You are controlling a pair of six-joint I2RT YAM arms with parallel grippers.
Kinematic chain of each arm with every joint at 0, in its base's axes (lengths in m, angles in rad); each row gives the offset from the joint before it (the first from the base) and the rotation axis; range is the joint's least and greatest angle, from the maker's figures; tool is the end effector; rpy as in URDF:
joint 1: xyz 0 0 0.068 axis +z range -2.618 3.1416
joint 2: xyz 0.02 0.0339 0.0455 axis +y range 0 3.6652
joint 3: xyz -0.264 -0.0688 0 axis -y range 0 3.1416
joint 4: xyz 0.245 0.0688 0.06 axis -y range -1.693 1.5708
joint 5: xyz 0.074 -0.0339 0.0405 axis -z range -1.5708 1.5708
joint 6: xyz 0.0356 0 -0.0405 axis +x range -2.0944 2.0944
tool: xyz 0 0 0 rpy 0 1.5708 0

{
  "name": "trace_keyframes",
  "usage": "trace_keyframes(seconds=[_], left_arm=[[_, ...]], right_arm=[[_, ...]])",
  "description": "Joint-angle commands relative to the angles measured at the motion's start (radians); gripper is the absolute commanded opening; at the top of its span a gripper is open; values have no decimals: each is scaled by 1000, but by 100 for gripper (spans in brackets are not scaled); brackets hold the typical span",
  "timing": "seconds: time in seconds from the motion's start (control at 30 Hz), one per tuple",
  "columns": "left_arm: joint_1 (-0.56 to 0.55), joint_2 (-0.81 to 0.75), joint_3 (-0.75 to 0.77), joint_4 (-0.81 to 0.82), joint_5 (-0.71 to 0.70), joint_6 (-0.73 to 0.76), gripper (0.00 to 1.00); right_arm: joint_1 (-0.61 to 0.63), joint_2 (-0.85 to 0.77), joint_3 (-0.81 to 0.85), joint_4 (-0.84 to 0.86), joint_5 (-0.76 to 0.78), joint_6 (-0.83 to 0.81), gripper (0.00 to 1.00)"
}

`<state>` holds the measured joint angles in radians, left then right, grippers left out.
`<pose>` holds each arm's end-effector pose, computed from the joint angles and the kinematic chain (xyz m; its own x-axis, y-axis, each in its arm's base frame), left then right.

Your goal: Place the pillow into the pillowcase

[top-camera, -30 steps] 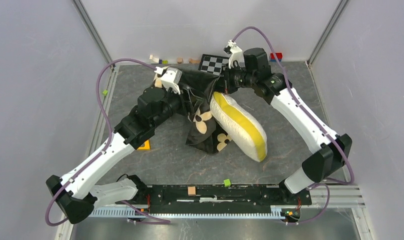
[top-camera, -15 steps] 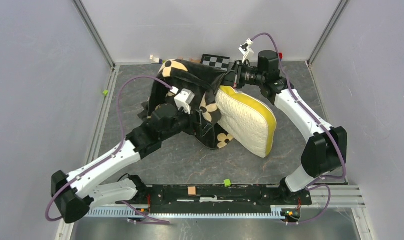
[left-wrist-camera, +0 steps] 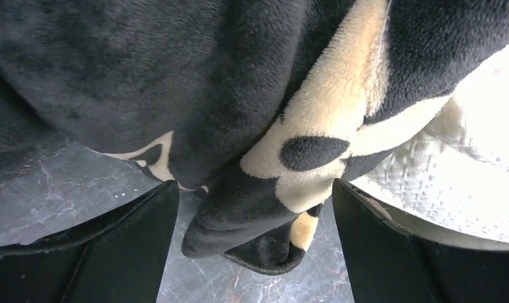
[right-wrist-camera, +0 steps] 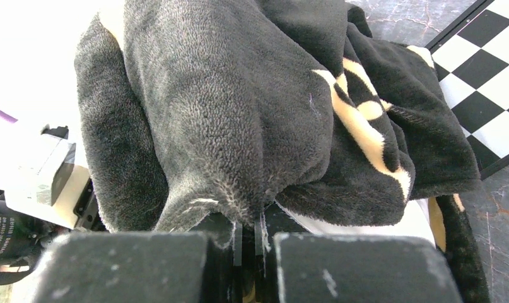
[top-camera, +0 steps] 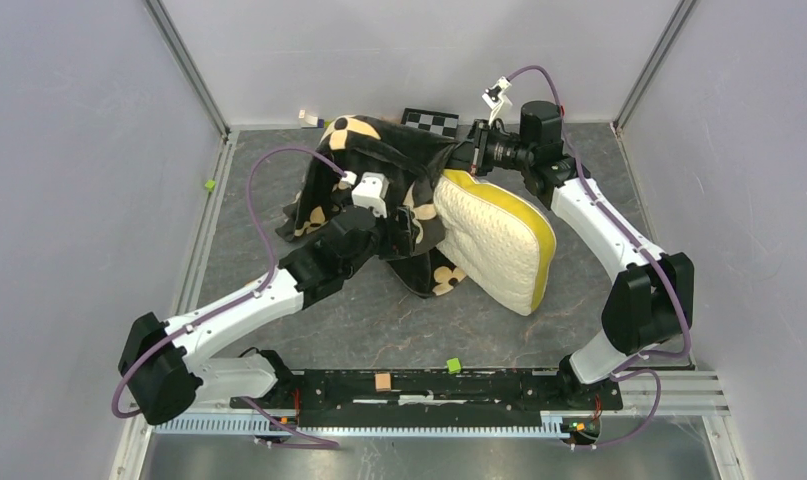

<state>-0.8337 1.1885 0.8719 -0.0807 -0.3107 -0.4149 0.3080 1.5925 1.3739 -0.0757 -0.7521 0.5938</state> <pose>0.1912 -0.1945 0.2974 -0.4458 -0.0799 -0.8916 0.3669 0.8922 -0.2634 0.3487 0.1364 0.3539 -0.7016 0.2056 -0.6823 -0.5452 0.4617 0.6997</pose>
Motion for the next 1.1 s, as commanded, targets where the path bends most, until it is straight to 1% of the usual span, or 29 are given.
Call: trace_keyframes(seconds=[0.0,0.07,0.1,0.17,0.27,0.37,0.4,0.43,0.47,0.57,0.6,0.63,0.7,0.8,0.9,0.97,1.07], left_arm=[[-2,-12,-14,23,-70,32,96],[-2,27,-9,57,-16,29,94],[-2,44,-1,69,30,27,92],[-3,64,20,77,139,22,82],[-9,66,56,104,274,2,62],[-45,49,118,87,399,15,32],[-63,49,168,62,435,26,23],[-95,56,221,34,480,41,16],[-127,67,296,10,513,61,13],[-240,133,507,-88,559,137,8],[-254,154,566,-108,568,143,7],[-255,174,600,-111,578,138,6],[-244,194,636,-127,520,139,3],[-198,231,730,-190,515,125,3],[-184,262,848,-270,522,147,3],[-183,294,959,-327,537,157,2],[-184,372,1185,-445,576,174,3]], right_arm=[[-21,10,4,78,40,-33,0],[-21,12,8,78,43,-35,0],[-21,14,11,59,46,-36,0],[-24,17,18,38,57,-45,0],[-33,27,33,9,82,-66,0],[-37,33,31,-19,136,-89,0],[-37,30,24,-27,157,-99,0],[-37,27,9,-25,175,-101,0],[-37,23,-3,-25,193,-105,0],[-37,11,-54,2,238,-92,0],[-36,9,-69,9,250,-88,0],[-35,7,-77,16,256,-83,1],[-35,9,-85,21,265,-76,0],[-36,17,-83,14,287,-74,0],[-28,39,-59,11,290,-55,0],[-10,47,-42,16,308,-32,0],[17,67,-27,61,289,24,0]])
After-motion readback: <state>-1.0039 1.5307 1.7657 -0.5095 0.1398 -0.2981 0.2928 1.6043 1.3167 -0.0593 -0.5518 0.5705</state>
